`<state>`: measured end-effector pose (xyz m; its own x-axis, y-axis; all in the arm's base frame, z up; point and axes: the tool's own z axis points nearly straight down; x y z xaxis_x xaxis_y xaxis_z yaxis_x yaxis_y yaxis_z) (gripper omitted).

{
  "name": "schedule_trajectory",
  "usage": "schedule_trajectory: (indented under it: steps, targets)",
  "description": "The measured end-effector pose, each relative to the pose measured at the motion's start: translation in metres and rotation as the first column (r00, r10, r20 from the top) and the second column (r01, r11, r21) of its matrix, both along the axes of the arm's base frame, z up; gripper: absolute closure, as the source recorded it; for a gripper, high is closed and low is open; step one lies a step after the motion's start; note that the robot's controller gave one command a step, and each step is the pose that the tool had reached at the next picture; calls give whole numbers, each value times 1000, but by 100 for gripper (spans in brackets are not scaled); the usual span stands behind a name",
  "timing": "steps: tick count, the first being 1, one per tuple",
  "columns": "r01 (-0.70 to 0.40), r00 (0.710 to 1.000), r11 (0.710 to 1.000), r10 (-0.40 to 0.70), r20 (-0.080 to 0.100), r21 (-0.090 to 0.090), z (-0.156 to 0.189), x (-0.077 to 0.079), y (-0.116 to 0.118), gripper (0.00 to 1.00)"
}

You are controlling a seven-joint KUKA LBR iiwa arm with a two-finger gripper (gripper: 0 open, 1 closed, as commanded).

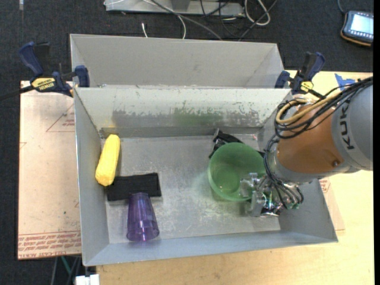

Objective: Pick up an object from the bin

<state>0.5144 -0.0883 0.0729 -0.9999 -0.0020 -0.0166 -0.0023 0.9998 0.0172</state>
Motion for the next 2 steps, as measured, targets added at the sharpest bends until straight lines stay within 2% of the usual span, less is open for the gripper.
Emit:
schedule_trajectory:
  steps: [2]
  targets:
    - [-3,1000,1000,3,0,2,38,0,2,100]
